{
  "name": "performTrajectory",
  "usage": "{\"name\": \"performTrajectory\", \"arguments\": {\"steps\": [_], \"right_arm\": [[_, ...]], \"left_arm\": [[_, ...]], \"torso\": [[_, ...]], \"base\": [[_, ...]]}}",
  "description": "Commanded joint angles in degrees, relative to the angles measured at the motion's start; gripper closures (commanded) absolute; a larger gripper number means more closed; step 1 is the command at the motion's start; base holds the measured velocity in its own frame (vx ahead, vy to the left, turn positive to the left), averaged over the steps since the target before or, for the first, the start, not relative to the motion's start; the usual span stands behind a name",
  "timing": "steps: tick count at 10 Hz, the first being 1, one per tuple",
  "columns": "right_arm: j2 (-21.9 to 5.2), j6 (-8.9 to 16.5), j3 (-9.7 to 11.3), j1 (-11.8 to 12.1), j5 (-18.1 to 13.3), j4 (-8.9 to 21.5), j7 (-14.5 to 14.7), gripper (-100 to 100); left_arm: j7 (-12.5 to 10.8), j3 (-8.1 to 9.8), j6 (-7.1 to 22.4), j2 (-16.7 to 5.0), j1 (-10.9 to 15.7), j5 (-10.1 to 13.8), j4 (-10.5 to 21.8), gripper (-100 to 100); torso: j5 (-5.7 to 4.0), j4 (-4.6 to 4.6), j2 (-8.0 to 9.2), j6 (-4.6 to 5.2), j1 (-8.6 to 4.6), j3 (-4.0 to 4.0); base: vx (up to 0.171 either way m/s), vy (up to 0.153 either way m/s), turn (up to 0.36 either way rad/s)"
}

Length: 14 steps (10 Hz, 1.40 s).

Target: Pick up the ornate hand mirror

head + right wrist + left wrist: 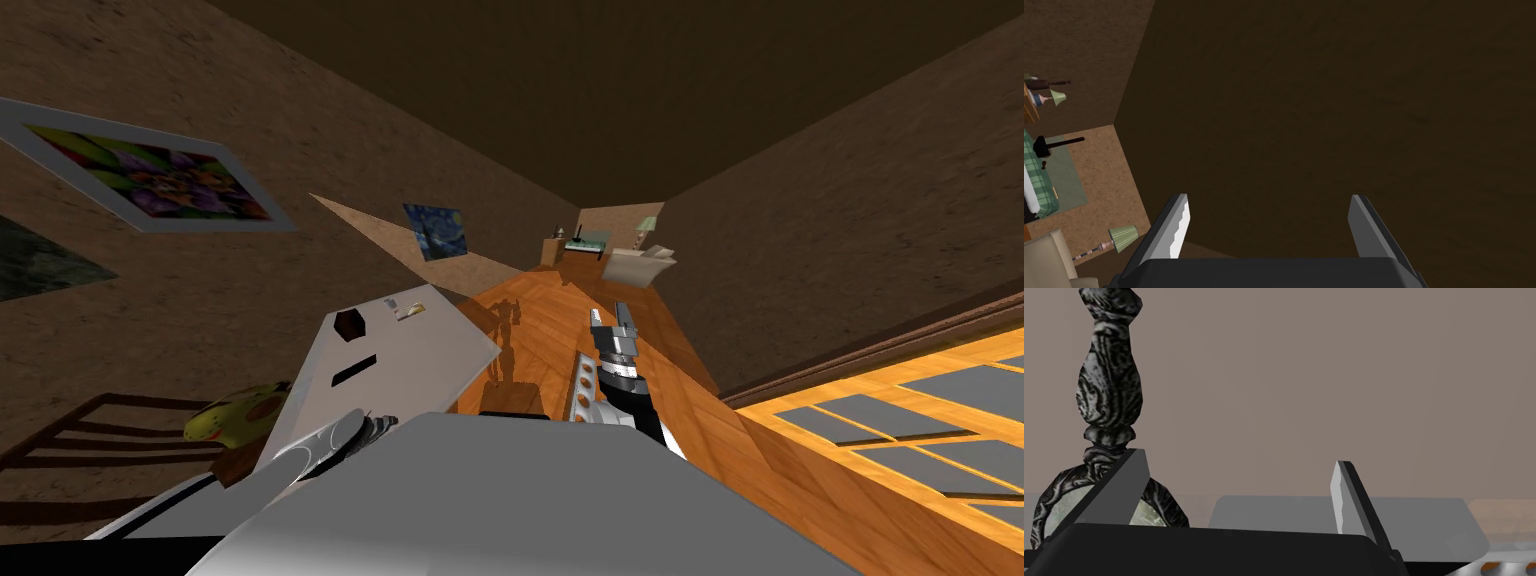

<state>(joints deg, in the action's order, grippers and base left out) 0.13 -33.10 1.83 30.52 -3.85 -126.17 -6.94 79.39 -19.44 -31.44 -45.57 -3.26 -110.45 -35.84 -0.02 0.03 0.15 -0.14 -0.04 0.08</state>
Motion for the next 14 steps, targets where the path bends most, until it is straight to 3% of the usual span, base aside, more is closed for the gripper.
{"name": "performTrajectory", "arguments": {"steps": [1,2,6,8,9,10,14], "right_arm": [[0.00,0.00,0.00,0.00,0.00,0.00,0.00,0],[0.00,0.00,0.00,-0.01,0.00,0.00,0.00,0],[0.00,0.00,0.00,0.00,0.00,0.00,0.00,0],[0.00,0.00,0.00,0.00,0.00,0.00,0.00,0],[0.00,0.00,0.00,0.00,0.00,0.00,0.00,0],[0.00,0.00,0.00,0.00,0.00,0.00,0.00,0],[-0.01,0.00,-0.01,0.01,0.00,0.00,0.00,0]], "left_arm": [[2.00,-0.82,-0.21,0.56,0.90,-1.62,2.86,-100],[2.00,-0.82,-0.21,0.56,0.90,-1.62,3.28,-100],[3.91,-3.34,-0.87,1.57,1.47,-6.51,8.40,-100],[3.58,-3.39,-1.02,1.39,1.26,-6.65,8.06,-100],[3.67,-3.42,-1.02,1.41,1.26,-6.70,8.17,0],[3.10,-4.05,0.91,2.98,0.57,-6.94,9.08,-100],[2.24,-5.00,3.82,5.33,-0.46,-7.31,10.45,-100]], "torso": [[0.00,0.00,0.00,0.00,0.00,0.00],[0.00,0.00,0.00,0.02,0.03,0.00],[0.04,0.01,0.08,0.00,0.18,0.04],[0.04,0.02,0.10,-0.01,0.16,0.06],[0.02,0.01,0.03,0.01,0.06,0.02],[0.00,0.00,-0.01,0.01,-0.01,0.00],[0.06,-0.04,-0.21,0.02,0.24,-0.12]], "base": [[-0.008,0.022,-0.078],[-0.010,0.026,-0.060],[-0.026,0.052,-0.068],[-0.022,0.038,-0.002],[0.000,0.000,0.000],[0.016,0.042,-0.040],[0.043,0.075,-0.030]]}}
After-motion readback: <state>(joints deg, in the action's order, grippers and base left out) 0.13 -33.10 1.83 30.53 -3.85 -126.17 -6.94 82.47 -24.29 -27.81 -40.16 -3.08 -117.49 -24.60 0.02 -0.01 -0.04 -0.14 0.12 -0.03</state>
